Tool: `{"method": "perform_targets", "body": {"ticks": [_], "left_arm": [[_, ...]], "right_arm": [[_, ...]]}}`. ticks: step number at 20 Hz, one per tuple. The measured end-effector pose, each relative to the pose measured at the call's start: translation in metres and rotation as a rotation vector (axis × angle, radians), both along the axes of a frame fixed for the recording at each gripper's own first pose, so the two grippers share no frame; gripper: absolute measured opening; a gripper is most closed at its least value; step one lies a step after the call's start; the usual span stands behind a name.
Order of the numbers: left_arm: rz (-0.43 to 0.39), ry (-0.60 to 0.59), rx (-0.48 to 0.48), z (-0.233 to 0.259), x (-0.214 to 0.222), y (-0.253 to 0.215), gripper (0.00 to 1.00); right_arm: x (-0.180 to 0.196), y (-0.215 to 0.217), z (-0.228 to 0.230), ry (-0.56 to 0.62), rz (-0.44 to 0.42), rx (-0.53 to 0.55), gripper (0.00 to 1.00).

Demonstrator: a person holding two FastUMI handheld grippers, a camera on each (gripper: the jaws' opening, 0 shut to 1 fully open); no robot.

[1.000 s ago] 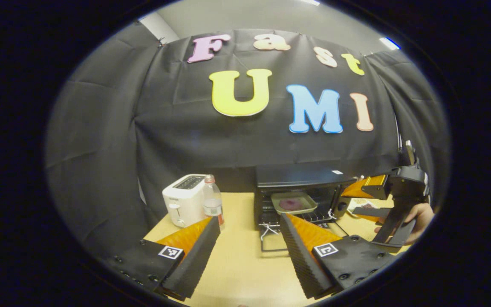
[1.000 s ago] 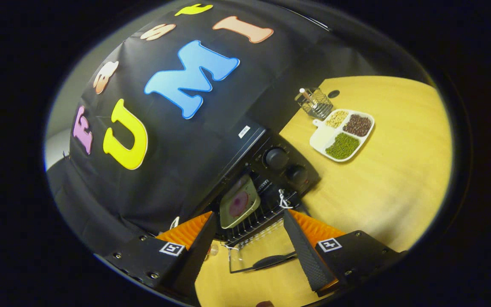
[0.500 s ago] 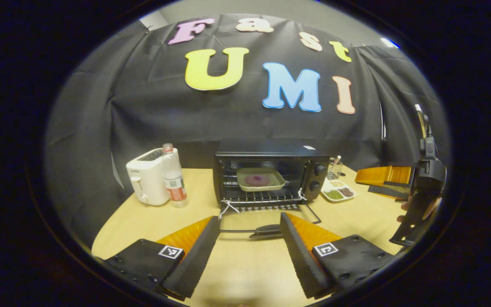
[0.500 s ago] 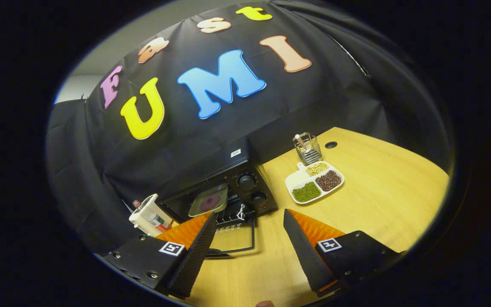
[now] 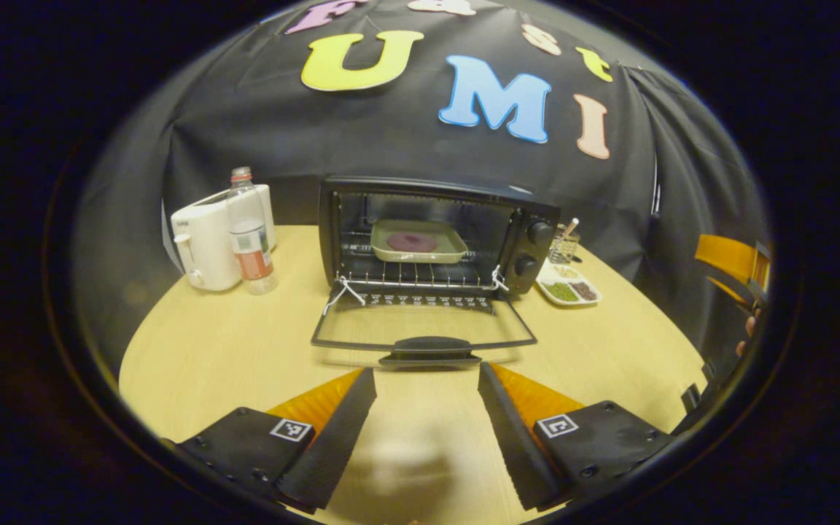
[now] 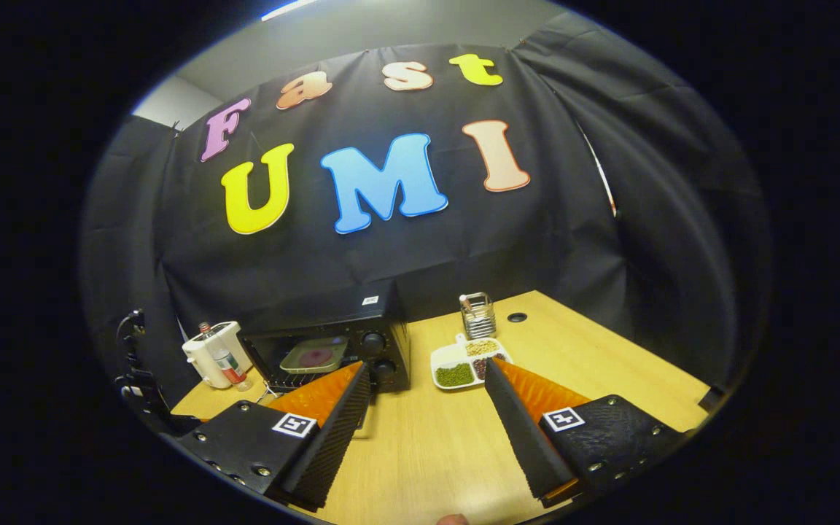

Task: Open the electric oven with the left hand, put the food in, and close the electric oven.

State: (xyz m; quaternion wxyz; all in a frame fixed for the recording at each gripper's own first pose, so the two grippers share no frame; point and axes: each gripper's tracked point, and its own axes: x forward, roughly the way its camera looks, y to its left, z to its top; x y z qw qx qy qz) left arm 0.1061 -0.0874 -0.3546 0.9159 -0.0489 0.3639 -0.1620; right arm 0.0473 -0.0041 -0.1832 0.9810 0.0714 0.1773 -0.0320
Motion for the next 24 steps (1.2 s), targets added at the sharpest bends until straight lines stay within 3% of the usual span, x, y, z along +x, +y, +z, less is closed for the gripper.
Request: {"method": "perform_targets", "body": {"ticks": [4, 7, 11, 16, 17, 18, 19, 20, 21, 22, 23, 24], "left_arm": [[-0.041, 0.066, 0.034, -0.035, 0.002, -0.015, 1.0], [-0.045, 0.1, 0.043, -0.05, 0.008, -0.022, 0.96], [-0.043, 0.124, 0.06, -0.066, 0.016, -0.027, 1.0], [-0.03, 0.119, 0.101, -0.083, 0.03, -0.023, 0.93], [-0.035, 0.109, 0.112, -0.085, 0.034, -0.024, 0.97], [-0.033, 0.108, 0.126, -0.086, 0.033, -0.022, 1.0], [-0.033, 0.091, 0.137, -0.084, 0.035, -0.023, 0.93], [-0.033, 0.082, 0.148, -0.086, 0.034, -0.023, 1.0], [-0.027, 0.062, 0.146, -0.085, 0.037, -0.023, 0.92], [-0.02, 0.063, 0.148, -0.085, 0.036, -0.023, 0.96], [-0.014, 0.055, 0.147, -0.084, 0.038, -0.023, 0.92], [-0.007, 0.061, 0.147, -0.084, 0.037, -0.023, 0.94]], "right_arm": [[-0.013, -0.02, 0.023, -0.043, -0.022, -0.124, 0.97], [-0.019, -0.028, 0.038, -0.066, -0.035, -0.192, 0.97], [-0.028, -0.039, 0.046, -0.063, -0.079, -0.198, 0.97], [-0.039, -0.052, 0.046, -0.043, -0.125, -0.21, 0.97], [-0.041, -0.055, 0.046, -0.042, -0.131, -0.217, 0.97], [-0.042, -0.057, 0.045, -0.04, -0.134, -0.225, 0.98], [-0.043, -0.057, 0.045, -0.034, -0.134, -0.228, 0.98], [-0.044, -0.056, 0.046, -0.035, -0.134, -0.227, 0.98], [-0.044, -0.056, 0.047, -0.038, -0.133, -0.226, 0.98], [-0.045, -0.055, 0.048, -0.038, -0.129, -0.225, 0.98], [-0.044, -0.053, 0.047, -0.036, -0.119, -0.223, 0.98], [-0.043, -0.051, 0.047, -0.032, -0.107, -0.225, 0.98]]}}
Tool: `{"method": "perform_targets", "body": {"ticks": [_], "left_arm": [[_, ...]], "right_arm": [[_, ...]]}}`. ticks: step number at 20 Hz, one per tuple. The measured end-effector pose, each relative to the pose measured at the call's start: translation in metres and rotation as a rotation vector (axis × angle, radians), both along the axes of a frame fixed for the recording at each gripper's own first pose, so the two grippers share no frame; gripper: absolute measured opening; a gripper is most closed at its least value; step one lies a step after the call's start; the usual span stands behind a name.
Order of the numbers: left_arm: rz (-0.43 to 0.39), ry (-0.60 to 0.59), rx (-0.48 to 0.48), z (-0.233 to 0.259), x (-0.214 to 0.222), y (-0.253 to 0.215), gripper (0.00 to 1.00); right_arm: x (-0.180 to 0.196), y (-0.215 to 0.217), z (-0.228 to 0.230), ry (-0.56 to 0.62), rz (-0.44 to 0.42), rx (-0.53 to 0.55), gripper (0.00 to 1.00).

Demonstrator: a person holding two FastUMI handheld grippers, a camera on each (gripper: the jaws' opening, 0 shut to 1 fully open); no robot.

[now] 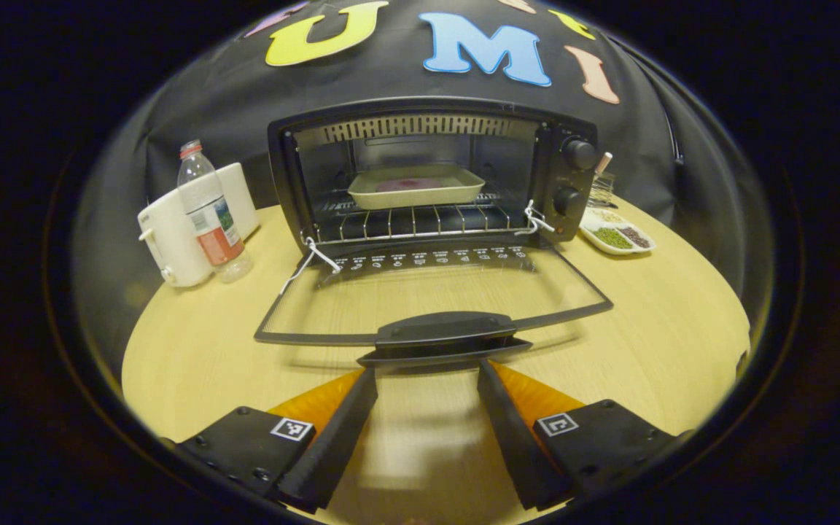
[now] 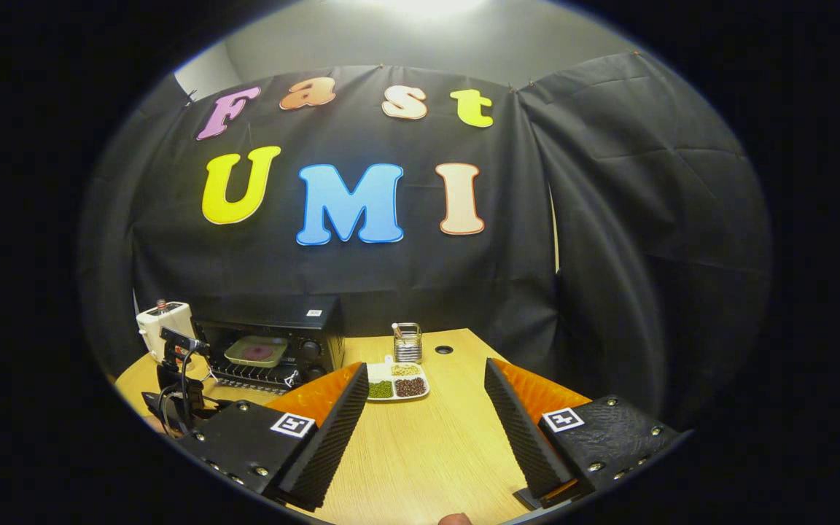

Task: Open the electric oven with the left hand, put the food in, and close the electric oven.

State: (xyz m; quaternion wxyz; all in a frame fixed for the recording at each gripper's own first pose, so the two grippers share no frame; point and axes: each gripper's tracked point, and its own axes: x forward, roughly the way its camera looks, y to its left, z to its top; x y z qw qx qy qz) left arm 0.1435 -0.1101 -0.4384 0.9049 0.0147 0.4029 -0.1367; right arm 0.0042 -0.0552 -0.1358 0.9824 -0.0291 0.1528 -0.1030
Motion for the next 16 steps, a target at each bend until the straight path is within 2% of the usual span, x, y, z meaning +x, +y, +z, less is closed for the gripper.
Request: {"method": "perform_targets", "body": {"ticks": [2, 7, 8, 16], "left_arm": [[0.003, -0.006, 0.001, 0.003, 0.0, 0.0, 1.0], [0.01, -0.097, 0.005, 0.033, 0.0, 0.004, 1.0], [0.01, -0.11, 0.006, 0.037, 0.0, 0.004, 0.95], [0.009, -0.217, -0.01, 0.075, 0.015, 0.005, 0.95]], "right_arm": [[0.004, 0.004, 0.001, 0.002, 0.022, -0.009, 0.98], [0.011, 0.019, -0.002, 0.004, 0.082, -0.017, 0.98], [0.012, 0.02, -0.003, 0.006, 0.088, -0.015, 0.98], [0.021, 0.025, -0.008, 0.01, 0.105, 0.014, 0.98]]}}
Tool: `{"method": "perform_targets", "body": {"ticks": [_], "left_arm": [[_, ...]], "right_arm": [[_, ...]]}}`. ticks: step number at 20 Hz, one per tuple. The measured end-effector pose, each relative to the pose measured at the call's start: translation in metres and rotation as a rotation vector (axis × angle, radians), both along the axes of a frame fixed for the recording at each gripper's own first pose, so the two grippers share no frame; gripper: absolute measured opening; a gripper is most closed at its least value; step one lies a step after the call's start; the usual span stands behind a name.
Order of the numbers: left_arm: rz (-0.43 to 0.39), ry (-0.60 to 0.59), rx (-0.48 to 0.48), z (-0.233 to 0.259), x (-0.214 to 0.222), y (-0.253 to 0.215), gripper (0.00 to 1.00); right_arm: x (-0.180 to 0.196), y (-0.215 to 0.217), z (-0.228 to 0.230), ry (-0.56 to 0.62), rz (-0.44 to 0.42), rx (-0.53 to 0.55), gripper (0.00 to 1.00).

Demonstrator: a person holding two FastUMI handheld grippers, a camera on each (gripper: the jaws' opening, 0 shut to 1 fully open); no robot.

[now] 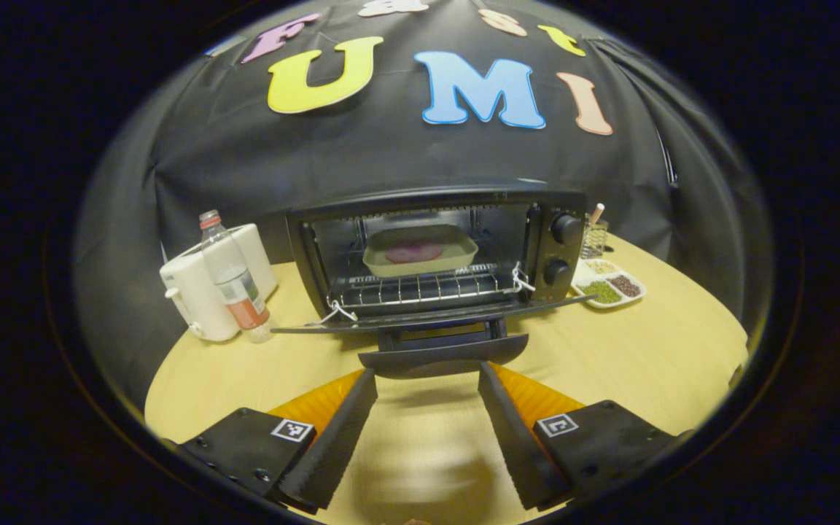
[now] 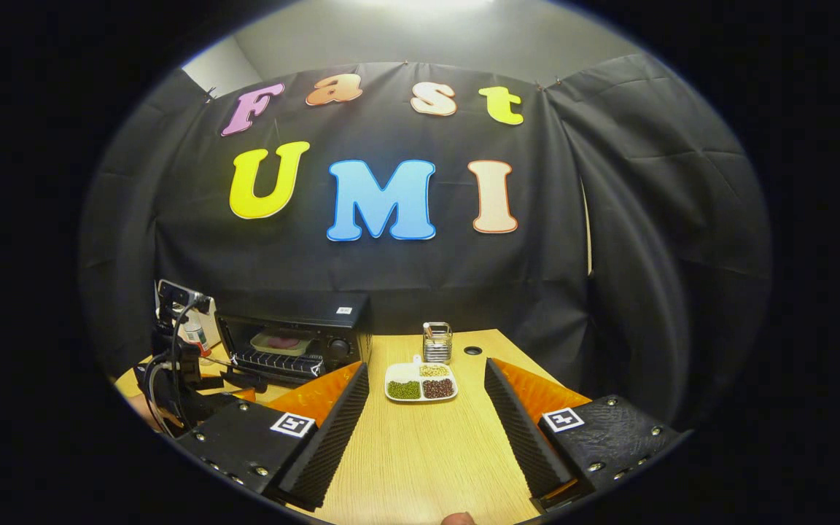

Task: Open the electric oven with the left hand, put the food in, and close the electric oven.

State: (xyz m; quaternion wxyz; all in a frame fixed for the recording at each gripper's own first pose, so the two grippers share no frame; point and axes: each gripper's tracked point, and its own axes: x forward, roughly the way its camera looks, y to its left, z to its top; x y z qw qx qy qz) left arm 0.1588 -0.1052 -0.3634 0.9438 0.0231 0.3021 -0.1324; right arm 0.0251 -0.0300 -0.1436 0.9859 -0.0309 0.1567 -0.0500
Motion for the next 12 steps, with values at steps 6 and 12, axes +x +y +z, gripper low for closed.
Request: {"method": "perform_targets", "body": {"ticks": [6, 12], "left_arm": [[-0.006, -0.073, -0.005, 0.029, 0.02, -0.002, 0.95], [-0.044, -0.13, 0.008, 0.043, 0.041, -0.009, 1.0]], "right_arm": [[0.001, -0.003, -0.002, 0.003, -0.022, 0.001, 0.98], [-0.002, -0.003, -0.005, 0.014, -0.036, 0.002, 0.98]]}}
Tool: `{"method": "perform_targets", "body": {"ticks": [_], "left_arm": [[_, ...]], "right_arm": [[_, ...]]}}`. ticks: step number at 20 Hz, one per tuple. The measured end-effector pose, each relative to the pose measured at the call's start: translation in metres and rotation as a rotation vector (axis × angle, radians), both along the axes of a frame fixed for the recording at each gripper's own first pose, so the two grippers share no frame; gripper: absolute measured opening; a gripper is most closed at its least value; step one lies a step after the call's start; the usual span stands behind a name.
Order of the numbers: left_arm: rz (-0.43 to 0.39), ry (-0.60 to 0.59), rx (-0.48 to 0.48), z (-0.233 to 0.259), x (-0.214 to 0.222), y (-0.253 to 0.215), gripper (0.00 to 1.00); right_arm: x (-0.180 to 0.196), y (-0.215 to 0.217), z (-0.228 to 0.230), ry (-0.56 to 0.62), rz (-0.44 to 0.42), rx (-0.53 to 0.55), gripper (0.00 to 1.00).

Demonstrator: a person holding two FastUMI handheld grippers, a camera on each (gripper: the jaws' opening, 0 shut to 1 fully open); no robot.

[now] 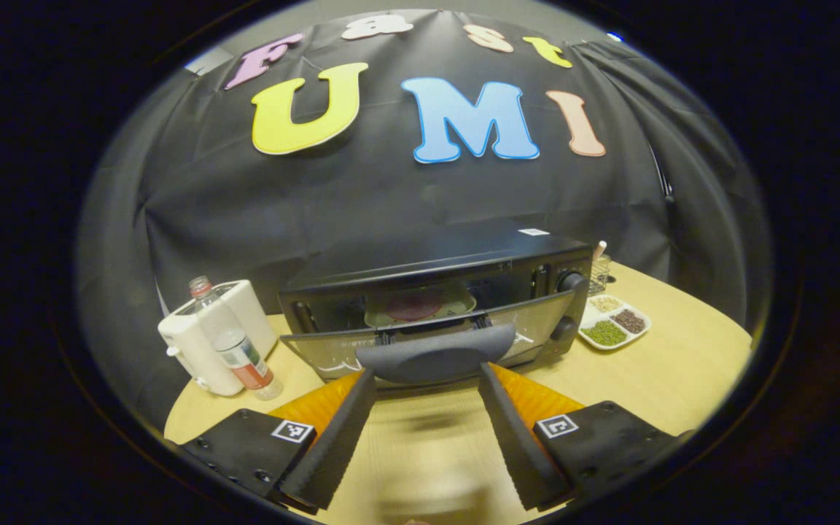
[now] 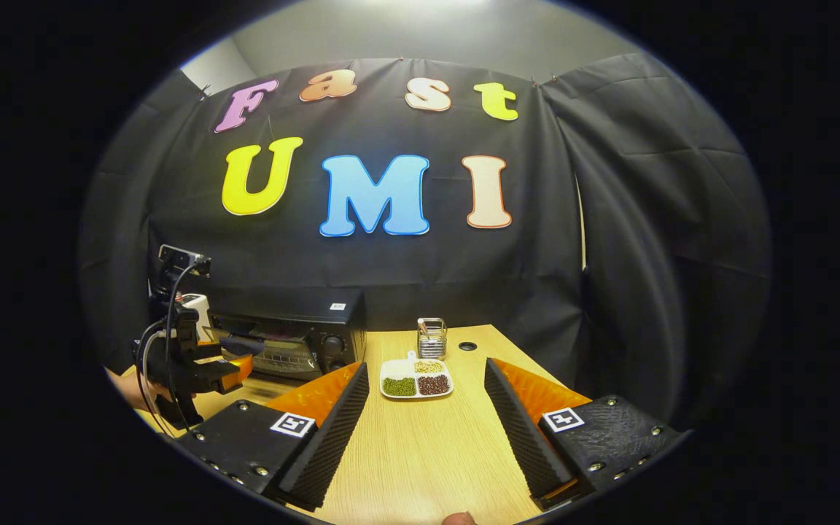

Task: Open the electric oven with the left hand, put the food in, and close the electric oven.

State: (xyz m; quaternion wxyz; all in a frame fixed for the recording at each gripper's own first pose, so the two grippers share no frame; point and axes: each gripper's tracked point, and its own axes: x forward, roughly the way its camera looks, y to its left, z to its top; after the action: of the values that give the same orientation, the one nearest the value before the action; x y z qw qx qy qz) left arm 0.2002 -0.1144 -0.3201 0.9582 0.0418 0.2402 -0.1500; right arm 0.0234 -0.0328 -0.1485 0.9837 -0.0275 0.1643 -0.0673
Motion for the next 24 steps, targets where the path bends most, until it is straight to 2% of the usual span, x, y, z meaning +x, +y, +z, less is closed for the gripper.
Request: {"method": "perform_targets", "body": {"ticks": [1, 3, 4, 7, 8, 9, 11, 12, 15, 18, 19, 20, 21, 22, 23, 24], "left_arm": [[-0.003, -0.01, 0.002, 0.003, 0.003, -0.001, 1.0], [-0.007, -0.037, -0.006, 0.013, 0.007, -0.005, 0.91], [-0.009, -0.047, -0.02, 0.019, 0.007, -0.008, 0.91], [-0.003, -0.091, -0.072, 0.053, -0.007, -0.014, 1.0], [0.006, -0.104, -0.084, 0.066, -0.015, -0.014, 0.91], [0.017, -0.116, -0.097, 0.078, -0.025, -0.012, 0.95], [0.051, -0.153, -0.124, 0.105, -0.043, -0.009, 0.95], [0.073, -0.17, -0.131, 0.118, -0.055, -0.005, 0.99], [0.136, -0.212, -0.146, 0.152, -0.093, 0.006, 0.95], [0.177, -0.254, -0.125, 0.182, -0.131, 0.016, 0.99], [0.185, -0.267, -0.112, 0.192, -0.142, 0.019, 0.91], [0.191, -0.277, -0.099, 0.201, -0.153, 0.022, 0.99], [0.192, -0.289, -0.094, 0.211, -0.162, 0.023, 0.99], [0.192, -0.304, -0.096, 0.22, -0.17, 0.024, 0.91], [0.194, -0.318, -0.1, 0.229, -0.179, 0.027, 0.99], [0.198, -0.325, -0.109, 0.235, -0.188, 0.03, 0.95]], "right_arm": [[-0.001, 0.001, 0.0, 0.002, -0.002, 0.006, 0.98], [-0.003, 0.0, -0.001, -0.001, -0.01, 0.007, 0.98], [-0.005, -0.002, 0.0, -0.003, -0.018, 0.006, 0.98], [-0.007, -0.006, 0.007, -0.024, -0.028, 0.013, 0.98], [-0.009, -0.008, 0.011, -0.034, -0.025, 0.016, 0.98], [-0.009, -0.009, 0.015, -0.043, -0.012, 0.021, 0.98], [-0.009, -0.007, 0.015, -0.061, 0.029, 0.019, 0.98], [-0.011, -0.013, 0.022, -0.066, 0.04, 0.01, 0.98], [-0.023, -0.032, 0.034, -0.069, 0.057, 0.013, 0.98], [-0.028, -0.035, 0.045, -0.094, 0.097, 0.065, 0.98], [-0.029, -0.037, 0.049, -0.102, 0.106, 0.07, 0.98], [-0.032, -0.04, 0.051, -0.099, 0.106, 0.071, 0.98], [-0.033, -0.04, 0.053, -0.095, 0.111, 0.073, 0.98], [-0.035, -0.038, 0.059, -0.103, 0.117, 0.076, 0.98], [-0.036, -0.036, 0.067, -0.121, 0.121, 0.079, 0.98], [-0.037, -0.034, 0.075, -0.142, 0.123, 0.082, 0.98]]}}
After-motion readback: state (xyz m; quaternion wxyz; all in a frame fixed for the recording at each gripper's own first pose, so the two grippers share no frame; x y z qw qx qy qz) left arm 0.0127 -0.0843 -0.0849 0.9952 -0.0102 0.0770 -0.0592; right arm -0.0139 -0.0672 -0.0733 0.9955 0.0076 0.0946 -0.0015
